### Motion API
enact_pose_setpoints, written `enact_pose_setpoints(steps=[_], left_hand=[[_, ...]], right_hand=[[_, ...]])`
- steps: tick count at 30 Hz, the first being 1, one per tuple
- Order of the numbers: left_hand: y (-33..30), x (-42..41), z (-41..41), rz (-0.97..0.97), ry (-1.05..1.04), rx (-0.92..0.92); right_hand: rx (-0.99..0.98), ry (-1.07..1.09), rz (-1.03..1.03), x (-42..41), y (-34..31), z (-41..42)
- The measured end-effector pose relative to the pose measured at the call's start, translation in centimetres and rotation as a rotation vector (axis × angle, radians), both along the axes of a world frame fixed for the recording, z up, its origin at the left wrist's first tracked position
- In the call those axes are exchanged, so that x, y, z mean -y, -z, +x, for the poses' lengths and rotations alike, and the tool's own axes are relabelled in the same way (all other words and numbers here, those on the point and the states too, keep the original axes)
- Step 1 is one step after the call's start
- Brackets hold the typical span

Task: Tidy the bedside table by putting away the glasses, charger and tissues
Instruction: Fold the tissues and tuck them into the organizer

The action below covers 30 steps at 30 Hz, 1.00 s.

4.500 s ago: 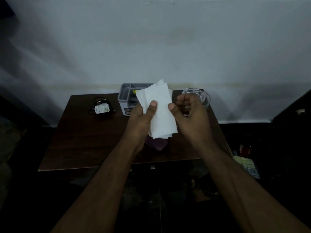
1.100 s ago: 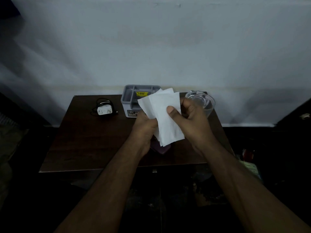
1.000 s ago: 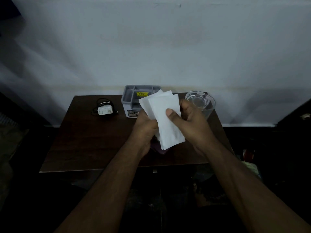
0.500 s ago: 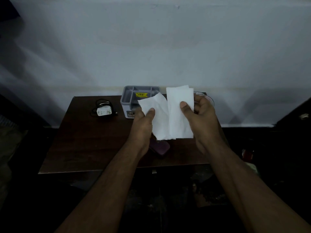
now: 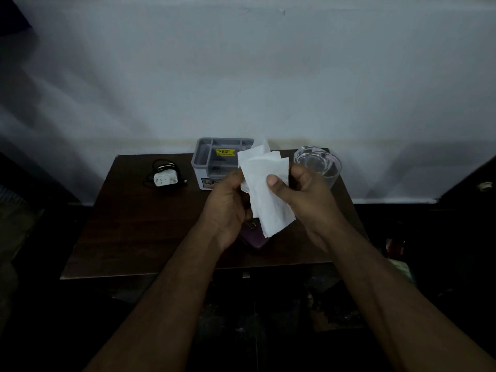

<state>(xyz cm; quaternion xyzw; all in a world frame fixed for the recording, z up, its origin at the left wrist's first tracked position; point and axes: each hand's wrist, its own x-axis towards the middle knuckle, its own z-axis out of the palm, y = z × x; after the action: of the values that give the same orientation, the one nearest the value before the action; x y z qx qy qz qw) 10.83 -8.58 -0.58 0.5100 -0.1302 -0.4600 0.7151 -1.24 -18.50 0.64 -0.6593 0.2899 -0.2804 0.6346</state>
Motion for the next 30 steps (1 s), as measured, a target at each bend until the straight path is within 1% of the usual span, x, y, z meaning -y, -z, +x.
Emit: enact_pose_setpoints(steps=[8,12,15,21,24,28,30], left_hand=[[-0.1,-0.1,-0.2,-0.037,0.024,0.063],[-0.1,0.0,-0.2,-0.096,0.050,0.019],[-0.2,-0.1,-0.2,-0.116,0.052,-0.003],[-0.3,0.0,-0.3,-0.210,0.056,-0.111],[-0.5,0.2,-0.4,-0.167,0.012,-0.169],[-0.5,0.3,-0.6,-0.038,0.008,-0.124],[-0.5,0.4,-0.6,0.017,0.022,-0.133]], right_hand=[[0.071,-0.035,0.009,0.3,0.1,0.2],[0.084,-0.041,0.024,0.3,0.2,0.2],[0.080,-0.030,-0.005,0.3,0.0,0.2],[0.073,-0.002,-0.028,0.3,-0.3,0.1],[0.115,0.026,0.037,0.4,-0.5,0.1],[0.179,0.045,0.158,0.6,-0.7,0.2],[0.209,0.047,0.199,0.7,-0.8,0.2]])
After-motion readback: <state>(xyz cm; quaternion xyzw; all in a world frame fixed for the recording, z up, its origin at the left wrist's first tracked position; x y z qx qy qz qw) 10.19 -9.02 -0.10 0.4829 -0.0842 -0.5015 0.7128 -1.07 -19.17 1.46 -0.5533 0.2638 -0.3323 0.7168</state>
